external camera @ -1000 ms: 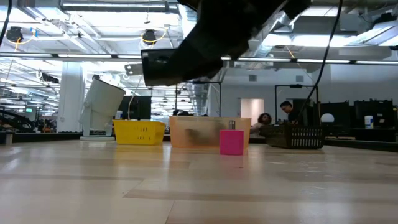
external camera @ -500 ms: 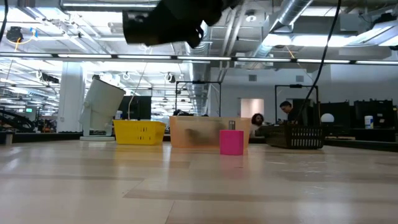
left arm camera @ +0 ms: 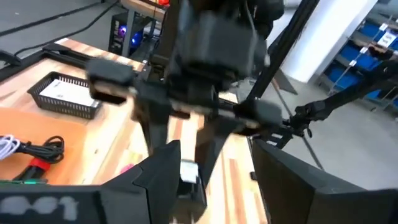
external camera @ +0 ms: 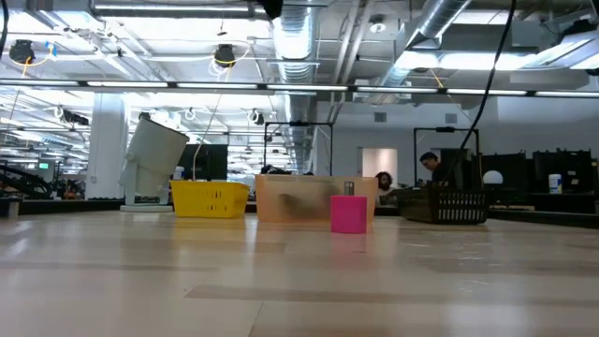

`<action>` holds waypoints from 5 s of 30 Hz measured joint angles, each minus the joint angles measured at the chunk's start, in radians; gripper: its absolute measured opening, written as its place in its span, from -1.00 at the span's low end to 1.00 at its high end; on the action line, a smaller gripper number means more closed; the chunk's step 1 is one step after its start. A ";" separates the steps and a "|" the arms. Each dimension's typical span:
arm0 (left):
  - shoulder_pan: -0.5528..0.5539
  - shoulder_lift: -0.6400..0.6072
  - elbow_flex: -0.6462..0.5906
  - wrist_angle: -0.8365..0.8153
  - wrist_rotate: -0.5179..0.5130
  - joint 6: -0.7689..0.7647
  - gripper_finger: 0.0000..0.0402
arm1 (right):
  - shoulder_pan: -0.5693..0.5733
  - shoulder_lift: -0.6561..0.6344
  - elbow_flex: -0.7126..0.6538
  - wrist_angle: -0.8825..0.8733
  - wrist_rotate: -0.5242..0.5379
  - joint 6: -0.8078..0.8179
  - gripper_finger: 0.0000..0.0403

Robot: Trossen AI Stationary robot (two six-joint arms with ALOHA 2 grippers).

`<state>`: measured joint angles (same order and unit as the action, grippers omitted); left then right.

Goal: Pick and place items into bin
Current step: Put the black charger adapter into the yellow bin

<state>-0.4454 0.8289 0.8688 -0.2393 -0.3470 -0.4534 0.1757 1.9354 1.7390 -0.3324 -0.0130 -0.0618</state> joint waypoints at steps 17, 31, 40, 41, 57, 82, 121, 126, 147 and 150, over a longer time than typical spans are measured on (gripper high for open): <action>0.000 0.002 0.000 -0.129 -0.064 0.076 -0.06 | -0.015 0.000 0.124 -0.127 -0.046 -0.030 -0.29; 0.000 0.039 0.000 -0.130 -0.058 0.130 -0.06 | -0.036 0.000 0.124 -0.132 -0.051 -0.070 -0.29; 0.000 0.058 -0.001 -0.139 -0.016 0.101 -0.06 | -0.041 -0.002 0.125 -0.118 -0.045 -0.079 -0.29; 0.000 0.058 -0.001 -0.139 -0.017 0.101 -0.06 | -0.041 -0.002 0.125 -0.116 -0.045 -0.081 -0.29; 0.000 0.058 -0.001 -0.137 -0.036 0.115 -0.06 | -0.041 -0.002 0.125 -0.100 -0.045 -0.088 -0.29; 0.000 0.055 -0.001 -0.125 -0.052 0.147 -0.09 | -0.041 0.000 0.124 -0.108 -0.043 -0.088 -0.28; -0.001 0.053 -0.001 -0.136 -0.110 0.147 -0.64 | -0.042 0.000 0.124 -0.115 -0.037 -0.085 -0.27; -0.001 0.053 -0.001 -0.134 -0.106 0.147 -0.75 | -0.042 0.000 0.124 -0.115 -0.038 -0.085 -0.29; 0.000 0.056 -0.001 -0.094 -0.112 0.158 -0.79 | -0.041 0.000 0.124 -0.118 -0.043 -0.092 -0.10; 0.000 0.055 -0.001 -0.075 -0.112 0.173 -0.79 | -0.040 0.000 0.124 -0.124 -0.044 -0.092 -0.10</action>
<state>-0.4450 0.8841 0.8677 -0.3140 -0.4591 -0.2807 0.1352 1.9354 1.8629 -0.4563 -0.0566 -0.1539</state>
